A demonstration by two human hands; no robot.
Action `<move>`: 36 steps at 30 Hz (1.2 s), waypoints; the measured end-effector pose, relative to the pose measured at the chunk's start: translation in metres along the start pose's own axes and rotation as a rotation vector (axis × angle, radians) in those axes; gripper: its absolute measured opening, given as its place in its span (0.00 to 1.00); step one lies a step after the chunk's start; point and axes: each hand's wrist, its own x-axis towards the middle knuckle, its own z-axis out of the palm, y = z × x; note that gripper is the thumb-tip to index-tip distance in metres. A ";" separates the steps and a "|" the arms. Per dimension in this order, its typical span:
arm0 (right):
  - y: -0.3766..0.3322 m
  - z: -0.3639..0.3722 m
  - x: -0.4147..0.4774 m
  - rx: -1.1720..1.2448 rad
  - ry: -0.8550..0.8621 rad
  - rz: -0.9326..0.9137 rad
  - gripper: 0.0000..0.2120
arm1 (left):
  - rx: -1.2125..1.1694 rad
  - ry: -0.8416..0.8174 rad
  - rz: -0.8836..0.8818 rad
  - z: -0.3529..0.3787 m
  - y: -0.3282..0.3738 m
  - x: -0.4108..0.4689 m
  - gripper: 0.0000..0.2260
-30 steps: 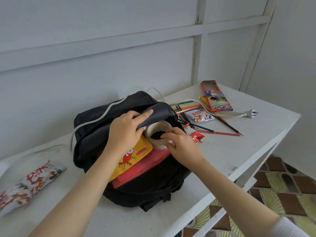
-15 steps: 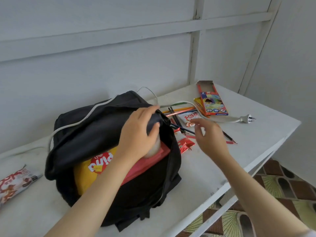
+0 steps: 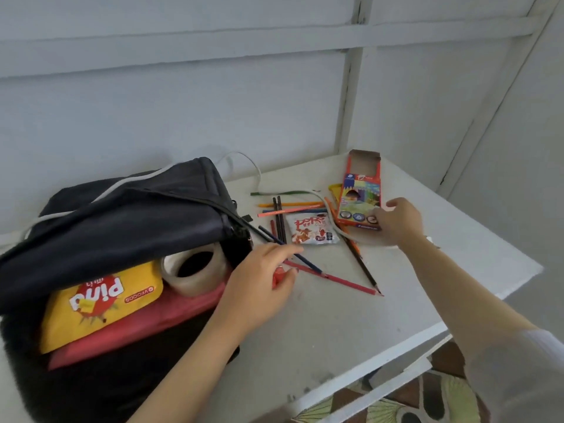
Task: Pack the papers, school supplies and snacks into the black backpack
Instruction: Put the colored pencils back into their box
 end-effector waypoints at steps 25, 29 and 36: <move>0.015 -0.028 -0.088 0.559 -0.622 -0.205 0.11 | -0.220 0.008 -0.519 0.052 0.066 0.093 0.36; 0.020 -0.031 -0.090 0.581 -0.670 -0.250 0.10 | -0.409 0.008 -0.612 0.055 0.063 0.088 0.40; 0.040 -0.036 -0.072 0.238 -0.578 -0.691 0.07 | -0.481 0.012 -0.537 0.027 0.066 0.079 0.28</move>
